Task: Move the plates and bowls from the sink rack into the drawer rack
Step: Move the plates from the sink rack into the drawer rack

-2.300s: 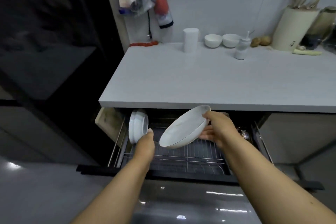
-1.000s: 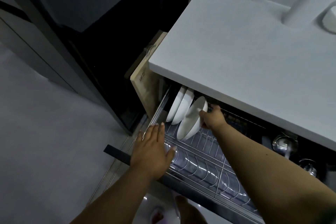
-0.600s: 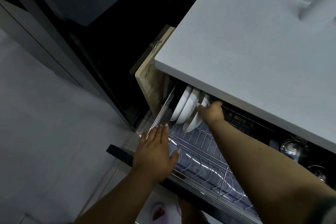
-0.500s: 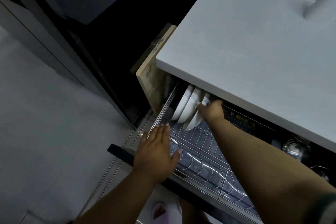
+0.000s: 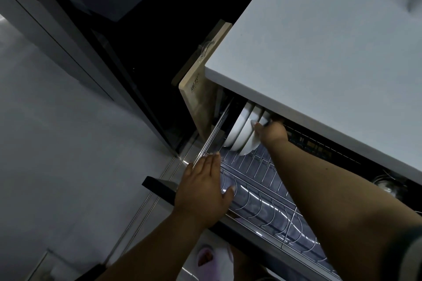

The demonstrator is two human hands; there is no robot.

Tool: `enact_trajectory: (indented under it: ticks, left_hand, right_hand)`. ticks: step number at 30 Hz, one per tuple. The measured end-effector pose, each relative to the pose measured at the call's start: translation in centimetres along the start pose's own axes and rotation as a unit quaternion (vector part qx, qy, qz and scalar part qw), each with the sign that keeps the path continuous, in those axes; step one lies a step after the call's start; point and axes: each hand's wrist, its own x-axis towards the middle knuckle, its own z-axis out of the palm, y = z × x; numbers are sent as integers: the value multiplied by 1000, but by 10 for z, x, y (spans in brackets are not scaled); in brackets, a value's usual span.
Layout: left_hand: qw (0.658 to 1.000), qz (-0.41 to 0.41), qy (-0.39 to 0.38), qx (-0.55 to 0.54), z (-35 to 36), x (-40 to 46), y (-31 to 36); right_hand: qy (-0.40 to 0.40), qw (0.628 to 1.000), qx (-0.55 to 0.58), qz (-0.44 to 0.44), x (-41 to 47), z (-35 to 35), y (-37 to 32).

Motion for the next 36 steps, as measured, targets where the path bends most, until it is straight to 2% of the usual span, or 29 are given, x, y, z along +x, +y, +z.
enact_trajectory:
  ticks: [8, 13, 18, 24, 30, 36]
  left_hand:
    - [1000, -8, 8, -3, 1, 1, 1]
    - [1000, -16, -3, -18, -2, 1, 3]
    - [1000, -16, -13, -16, -5, -2, 5]
    - [999, -14, -3, -42, -15, -19, 21]
    - [999, 44, 9, 0, -19, -42, 63]
    - [993, 114, 3, 5, -22, -56, 113]
  right_hand:
    - [22, 998, 66, 8, -20, 2, 9]
    - [17, 998, 31, -49, -53, -5, 22]
    - [35, 991, -3, -131, -100, -24, 36]
    - [80, 980, -33, -177, -155, -62, 69]
    - [124, 975, -48, -180, -199, -105, 103]
    - [181, 973, -10, -141, -242, -158, 144]
